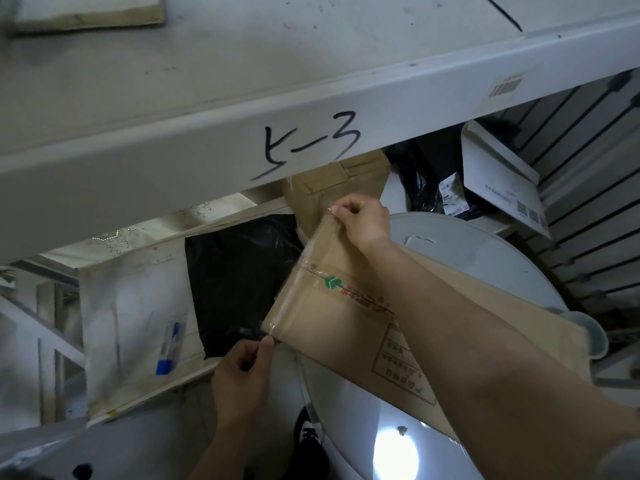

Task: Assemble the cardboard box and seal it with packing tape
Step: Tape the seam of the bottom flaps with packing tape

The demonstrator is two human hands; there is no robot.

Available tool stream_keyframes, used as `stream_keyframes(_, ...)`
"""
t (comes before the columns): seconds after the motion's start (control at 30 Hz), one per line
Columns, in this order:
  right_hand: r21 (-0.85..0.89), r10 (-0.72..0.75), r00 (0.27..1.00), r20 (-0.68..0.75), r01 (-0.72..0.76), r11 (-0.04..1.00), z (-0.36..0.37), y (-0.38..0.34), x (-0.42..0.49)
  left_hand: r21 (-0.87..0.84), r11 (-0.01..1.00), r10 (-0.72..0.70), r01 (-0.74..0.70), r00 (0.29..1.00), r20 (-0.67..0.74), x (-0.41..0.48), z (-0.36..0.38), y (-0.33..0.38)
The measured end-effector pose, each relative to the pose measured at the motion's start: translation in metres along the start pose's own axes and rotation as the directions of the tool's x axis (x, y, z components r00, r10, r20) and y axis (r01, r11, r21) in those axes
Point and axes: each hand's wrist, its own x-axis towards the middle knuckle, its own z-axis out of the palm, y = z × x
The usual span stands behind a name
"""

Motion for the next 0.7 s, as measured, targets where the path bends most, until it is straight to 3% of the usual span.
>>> stream_keyframes(0.37, -0.105, -0.041, 0.998, -0.045, 0.036, 0.994, 0.005, 0.0, -0.004, -0.018, 1.0, -0.002, 0.003, 1.0, 0.019, 0.003, -0.001, -0.008)
stream_keyframes(0.7, -0.154, 0.011, 1.0, -0.006, -0.012, 0.988, 0.0, -0.005, -0.005, 0.01, 1.0, 0.023, -0.023, 0.999, 0.048, 0.005, 0.0, -0.013)
